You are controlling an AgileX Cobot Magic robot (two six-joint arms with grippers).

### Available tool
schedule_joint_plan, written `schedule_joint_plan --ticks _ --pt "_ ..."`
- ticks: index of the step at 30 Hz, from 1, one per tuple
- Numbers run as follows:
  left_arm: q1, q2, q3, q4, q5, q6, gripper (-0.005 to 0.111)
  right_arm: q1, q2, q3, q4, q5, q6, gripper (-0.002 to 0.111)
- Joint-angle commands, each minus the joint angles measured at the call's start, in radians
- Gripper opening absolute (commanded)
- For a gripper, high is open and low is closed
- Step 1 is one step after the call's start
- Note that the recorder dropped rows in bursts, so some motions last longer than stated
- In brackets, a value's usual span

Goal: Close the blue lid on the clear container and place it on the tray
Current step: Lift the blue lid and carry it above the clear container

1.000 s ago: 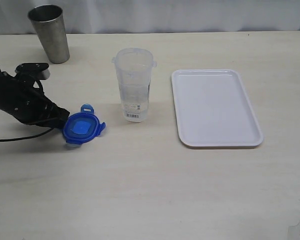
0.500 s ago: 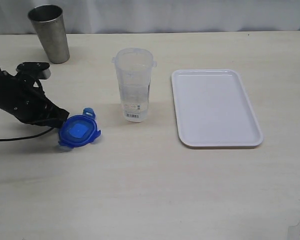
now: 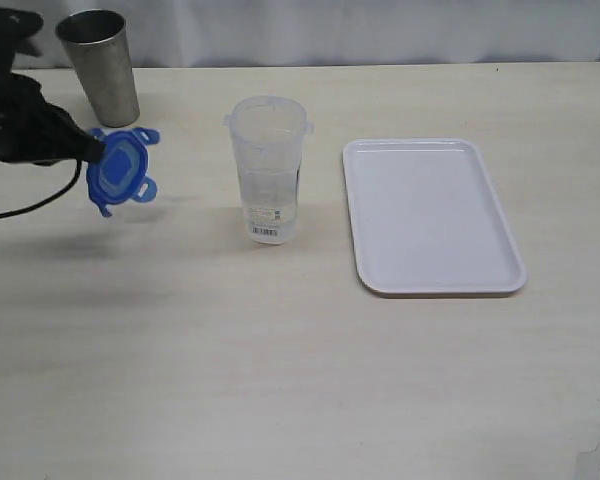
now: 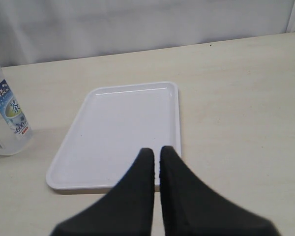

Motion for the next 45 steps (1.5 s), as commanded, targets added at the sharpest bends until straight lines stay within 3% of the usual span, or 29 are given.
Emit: schedule_joint_plan --ticks 1,9,16,21,27,31,36,45 --pt "-0.001 -0.1 -0.012 0.059 -0.073 -0.001 0.0 -0.007 -0.005 0.004 0.001 -0.003 -0.002 0.004" --pt "-0.024 -0.12 -0.126 0.114 -0.128 0.005 0.0 -0.007 -0.005 0.004 0.001 -0.003 -0.002 0.004" --pt "-0.173 -0.096 -0.189 0.236 -0.288 0.097 0.0 -0.007 -0.005 0.004 0.001 -0.003 -0.002 0.004" --pt "-0.275 -0.028 -0.216 0.429 -0.399 0.109 0.0 -0.007 -0.005 0.004 0.001 -0.003 -0.002 0.004" --pt "-0.354 0.048 -0.216 0.61 -0.501 0.109 0.0 -0.007 -0.005 0.004 0.001 -0.003 -0.002 0.004" --pt "-0.395 0.062 -0.216 0.639 -0.588 0.116 0.0 -0.007 -0.005 0.004 0.001 -0.003 -0.002 0.004" --pt "-0.435 0.065 -0.216 0.639 -0.508 0.263 0.0 -0.007 -0.005 0.004 0.001 -0.003 -0.002 0.004" --pt "-0.46 0.037 -0.216 0.637 -0.453 0.274 0.0 -0.007 -0.005 0.004 0.001 -0.003 -0.002 0.004"
